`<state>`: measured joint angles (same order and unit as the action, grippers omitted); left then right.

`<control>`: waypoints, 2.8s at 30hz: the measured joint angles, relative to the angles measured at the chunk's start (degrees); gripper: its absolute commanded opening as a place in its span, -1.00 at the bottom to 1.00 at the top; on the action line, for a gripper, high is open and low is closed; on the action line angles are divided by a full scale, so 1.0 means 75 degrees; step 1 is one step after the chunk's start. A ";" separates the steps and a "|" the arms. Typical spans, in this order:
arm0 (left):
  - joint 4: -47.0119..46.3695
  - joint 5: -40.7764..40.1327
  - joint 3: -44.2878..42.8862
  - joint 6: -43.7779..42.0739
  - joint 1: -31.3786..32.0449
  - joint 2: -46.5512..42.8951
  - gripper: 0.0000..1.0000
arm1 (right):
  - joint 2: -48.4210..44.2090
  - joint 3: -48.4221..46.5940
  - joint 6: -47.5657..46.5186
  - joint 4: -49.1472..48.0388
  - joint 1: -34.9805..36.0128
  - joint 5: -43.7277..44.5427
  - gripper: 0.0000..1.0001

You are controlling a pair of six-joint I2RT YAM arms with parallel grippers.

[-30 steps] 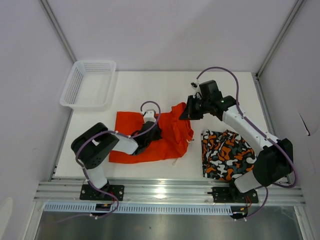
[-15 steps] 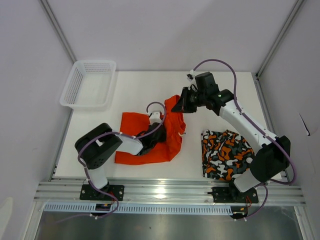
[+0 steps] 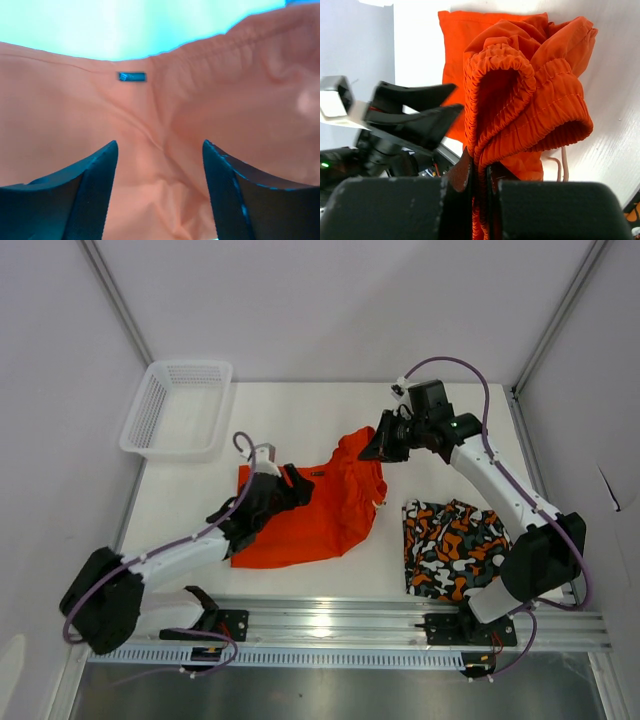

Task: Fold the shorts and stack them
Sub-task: Fold the shorts

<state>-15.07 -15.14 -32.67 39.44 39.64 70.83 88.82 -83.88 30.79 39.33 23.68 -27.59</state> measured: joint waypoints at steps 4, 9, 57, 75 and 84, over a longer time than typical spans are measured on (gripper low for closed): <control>0.0653 0.0364 0.0682 -0.0044 -0.0784 -0.1469 0.54 | 0.0000 -0.0055 -0.0143 0.0117 -0.0026 -0.0070 -0.97; 0.1580 0.0682 0.1533 -0.0079 -0.2095 -0.2512 0.57 | 0.0000 -0.0181 -0.0254 0.0181 -0.0026 -0.0102 -0.97; -0.1046 0.1699 0.2512 0.0740 -0.1760 -0.0020 0.02 | 0.1058 -0.2305 -0.1422 0.2305 0.0347 0.1209 -0.91; -0.0702 0.1434 0.2591 0.0600 -0.1641 -0.0300 -0.10 | 0.2527 -0.2282 -0.0160 0.1061 0.2157 0.2830 -0.95; -0.0685 0.1285 0.2591 0.0539 -0.1550 -0.0300 -0.13 | 0.2952 -0.1859 0.0233 0.0431 0.2634 0.3118 -0.94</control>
<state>-20.21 -5.50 -13.23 43.48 28.01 68.58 110.96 -97.82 32.53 42.57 43.44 -4.21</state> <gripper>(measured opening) 0.440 0.057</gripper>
